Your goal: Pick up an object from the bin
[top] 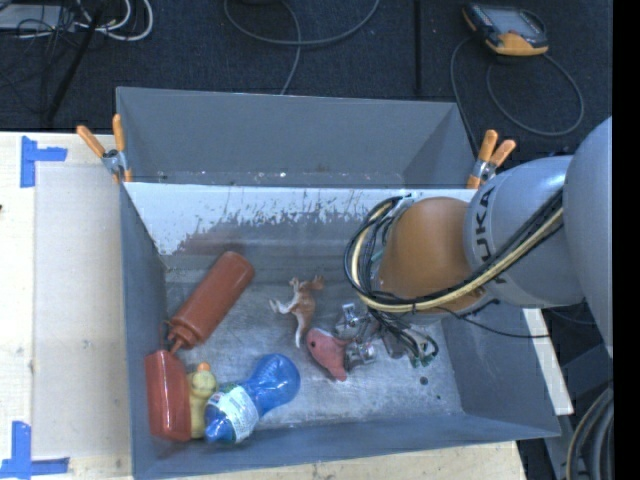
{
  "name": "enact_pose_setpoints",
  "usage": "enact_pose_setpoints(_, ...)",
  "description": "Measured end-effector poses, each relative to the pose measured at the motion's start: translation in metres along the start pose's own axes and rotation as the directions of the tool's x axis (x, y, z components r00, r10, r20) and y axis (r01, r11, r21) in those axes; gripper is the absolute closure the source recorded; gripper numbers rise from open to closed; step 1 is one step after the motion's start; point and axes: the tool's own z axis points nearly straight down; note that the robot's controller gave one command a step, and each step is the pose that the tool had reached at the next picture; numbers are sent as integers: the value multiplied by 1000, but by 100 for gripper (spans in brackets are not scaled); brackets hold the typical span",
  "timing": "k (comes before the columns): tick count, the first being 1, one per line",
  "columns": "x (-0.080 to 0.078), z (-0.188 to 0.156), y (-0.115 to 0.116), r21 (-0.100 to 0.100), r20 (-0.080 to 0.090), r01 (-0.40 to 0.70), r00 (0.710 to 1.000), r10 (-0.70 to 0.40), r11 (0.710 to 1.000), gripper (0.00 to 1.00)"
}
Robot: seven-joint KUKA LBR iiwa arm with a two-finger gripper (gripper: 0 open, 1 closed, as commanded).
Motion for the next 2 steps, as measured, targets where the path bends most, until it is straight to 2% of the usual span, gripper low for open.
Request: enact_pose_setpoints(2,2,-15,1,-3,-25,1,1000,-2,1000,100)
